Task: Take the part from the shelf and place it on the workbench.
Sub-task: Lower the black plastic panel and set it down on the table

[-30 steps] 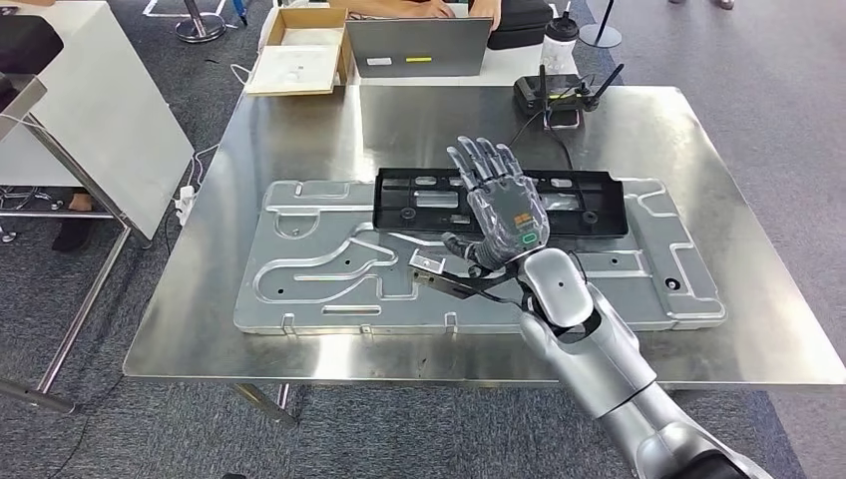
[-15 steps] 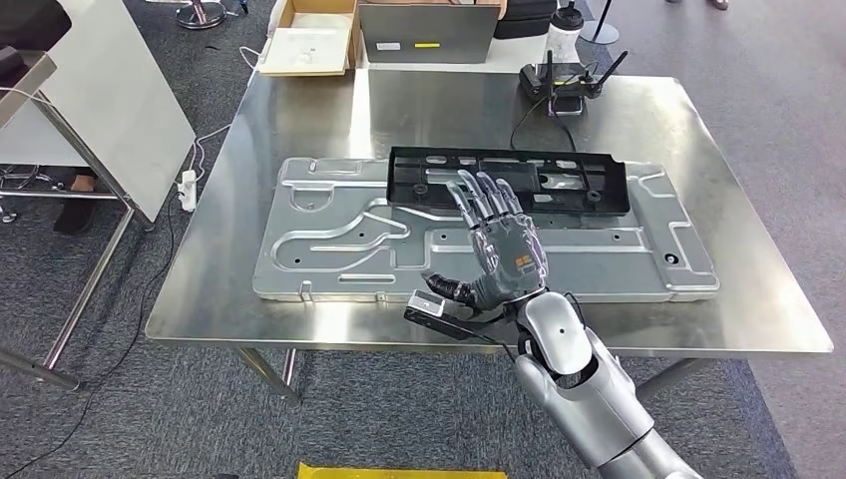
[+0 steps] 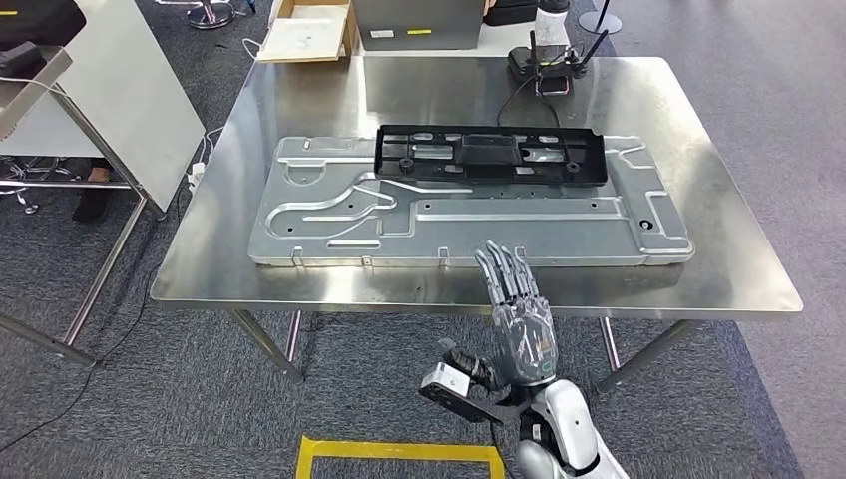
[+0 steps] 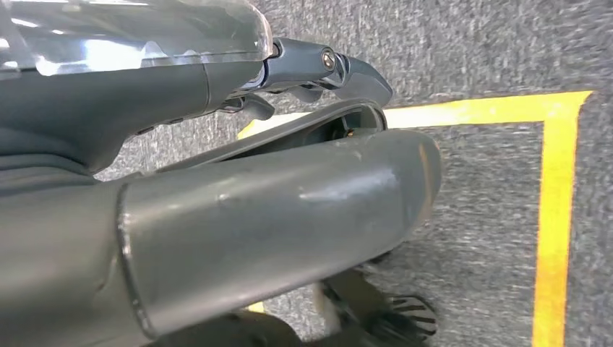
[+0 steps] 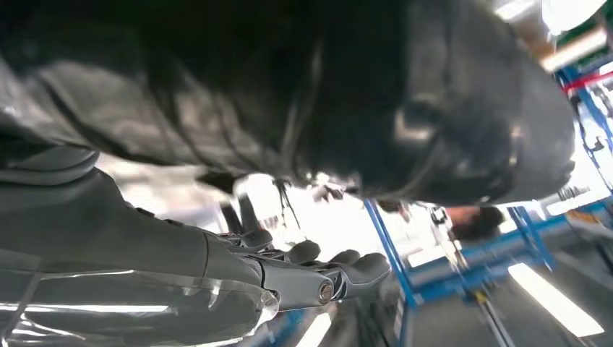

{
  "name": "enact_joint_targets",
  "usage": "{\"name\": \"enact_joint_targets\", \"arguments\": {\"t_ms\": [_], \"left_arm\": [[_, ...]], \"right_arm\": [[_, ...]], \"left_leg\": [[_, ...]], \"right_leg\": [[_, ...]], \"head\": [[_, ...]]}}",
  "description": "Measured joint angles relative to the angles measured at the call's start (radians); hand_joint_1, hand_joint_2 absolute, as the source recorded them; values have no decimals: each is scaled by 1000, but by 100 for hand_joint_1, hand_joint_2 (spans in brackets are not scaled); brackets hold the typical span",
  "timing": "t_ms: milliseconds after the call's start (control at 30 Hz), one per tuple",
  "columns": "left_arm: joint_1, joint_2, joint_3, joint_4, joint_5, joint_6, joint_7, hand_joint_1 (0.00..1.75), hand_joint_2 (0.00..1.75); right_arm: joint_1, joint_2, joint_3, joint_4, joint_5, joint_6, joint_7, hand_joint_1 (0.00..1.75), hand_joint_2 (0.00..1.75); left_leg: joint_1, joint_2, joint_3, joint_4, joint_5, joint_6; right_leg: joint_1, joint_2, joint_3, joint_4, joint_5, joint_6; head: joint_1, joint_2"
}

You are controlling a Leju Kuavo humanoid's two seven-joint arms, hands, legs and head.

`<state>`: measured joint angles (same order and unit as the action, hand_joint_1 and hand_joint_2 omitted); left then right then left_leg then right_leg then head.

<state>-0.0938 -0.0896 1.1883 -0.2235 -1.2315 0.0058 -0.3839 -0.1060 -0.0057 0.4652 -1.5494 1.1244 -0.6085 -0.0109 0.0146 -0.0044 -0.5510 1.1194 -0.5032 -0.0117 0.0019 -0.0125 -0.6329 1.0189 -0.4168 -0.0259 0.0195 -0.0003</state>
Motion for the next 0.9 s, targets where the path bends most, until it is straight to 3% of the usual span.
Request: {"name": "enact_joint_targets", "arguments": {"t_ms": [67, 167, 200, 233, 300, 333, 367, 400, 467, 533, 567, 600, 667, 700, 733, 800, 833, 867, 900], "left_arm": [[1, 1, 6, 0, 5, 3, -2, 0, 0], [3, 0, 17, 0, 13, 7, -3, 0, 0], [3, -1, 20, 1, 16, 8, -3, 0, 0], [3, -2, 22, 1, 20, 9, -4, 0, 0], [4, -2, 29, 1, 26, 10, -5, 0, 0], [5, -2, 32, 1, 29, 11, -5, 0, 0], [6, -2, 36, 1, 31, 11, -5, 0, 0], [7, -2, 40, 1, 34, 12, -6, 0, 0], [7, -3, 48, 1, 43, 14, -6, 0, 0], [8, -5, 57, 1, 50, 18, -6, 0, 0], [9, -6, 62, 1, 53, 21, -6, 0, 0], [9, -6, 67, 1, 56, 24, -6, 0, 0], [12, -7, 76, 1, 62, 29, -6, 0, 0], [13, -7, 80, 1, 64, 32, -5, 0, 0], [15, -8, 85, 1, 66, 34, -4, 0, 0], [17, -10, 92, 1, 69, 39, -3, 0, 0], [18, -11, 95, 2, 71, 41, -3, 0, 0], [18, -11, 98, 2, 73, 44, -4, 0, 0], [18, -11, 100, 2, 75, 45, -5, 0, 0]], "right_arm": [[57, 11, -20, -4, -37, -17, -37, 0, 0], [135, 30, -56, -2, -104, -49, -89, 0, 0], [161, 36, -71, 1, -134, -60, -104, 0, 0], [186, 41, -89, 6, -166, -69, -118, 0, 0], [232, 56, -126, 23, -228, -79, -148, 0, 0], [252, 65, -144, 36, -261, -79, -166, 0, 0], [271, 75, -164, 52, -300, -72, -190, 0, 0], [289, 86, -184, 71, -343, -61, -217, 0, 0], [317, 112, -232, 117, -434, -23, -279, 0, 0], [329, 145, -299, 174, -503, 24, -347, 0, 0], [331, 164, -343, 212, -529, 53, -383, 0, 0], [329, 183, -393, 255, -550, 88, -418, 0, 0], [321, 220, -514, 360, -584, 176, -485, 0, 0], [311, 232, -577, 417, -596, 219, -514, 0, 0], [299, 242, -644, 483, -604, 255, -539, 0, 0], [270, 248, -776, 626, -606, 300, -569, 0, 0], [256, 249, -842, 700, -601, 311, -572, 0, 0], [243, 249, -900, 767, -595, 317, -563, 0, 0], [231, 249, -950, 827, -589, 320, -548, 0, 0]], "left_leg": [[-6, -2, 69, -105, -21, 10], [-7, 1, 65, -130, -8, 28], [-4, 4, 57, -133, 4, 38], [-2, 7, 47, -135, 16, 45], [-2, 9, 19, -133, 39, 52], [-2, 10, 3, -130, 49, 51], [-2, 11, -13, -127, 60, 50], [-2, 12, -30, -122, 69, 48], [-2, 13, -60, -112, 85, 42], [-4, 13, -79, -105, 100, 32], [-5, 13, -82, -104, 108, 25], [-4, 14, -83, -107, 117, 18], [-2, 13, -85, -111, 127, 5], [-1, 12, -92, -101, 109, -1], [0, 11, -101, -72, 70, -5], [1, 11, -129, 39, -42, -12], [1, 11, -139, 105, -80, -14], [1, 11, -141, 156, -91, -15], [1, 11, -130, 181, -77, -14]], "right_leg": [[1, -1, -9, 5, 13, 11], [0, 2, -14, 5, 21, 28], [-1, 4, -21, 21, -4, 33], [-3, 7, -33, 56, -47, 38], [-8, 10, -62, 172, -152, 46], [-10, 10, -72, 230, -182, 50], [-11, 10, -69, 266, -186, 52], [-12, 10, -51, 272, -169, 54], [-15, 10, 37, 182, -117, 51], [-12, 10, 138, 40, -116, 44], [-9, 11, 164, -7, -125, 39], [-5, 12, 173, -30, -130, 34], [-6, 9, 161, -37, -113, 21], [-8, 7, 152, -39, -102, 12], [-10, 4, 141, -42, -89, 4], [-9, 1, 112, -42, -65, -5], [-7, 0, 96, -40, -53, -6], [-5, -1, 79, -38, -42, -5], [-3, -2, 61, -34, -32, -4]], "head": [[0, 0], [0, 0], [1, 0], [1, 0], [1, 0], [1, 0], [1, 0], [1, 0], [1, 0], [0, 0], [0, 0], [0, 0], [0, 0], [0, 0], [0, 0], [-2, 0], [-2, 0], [-2, 0], [-2, 0]]}}
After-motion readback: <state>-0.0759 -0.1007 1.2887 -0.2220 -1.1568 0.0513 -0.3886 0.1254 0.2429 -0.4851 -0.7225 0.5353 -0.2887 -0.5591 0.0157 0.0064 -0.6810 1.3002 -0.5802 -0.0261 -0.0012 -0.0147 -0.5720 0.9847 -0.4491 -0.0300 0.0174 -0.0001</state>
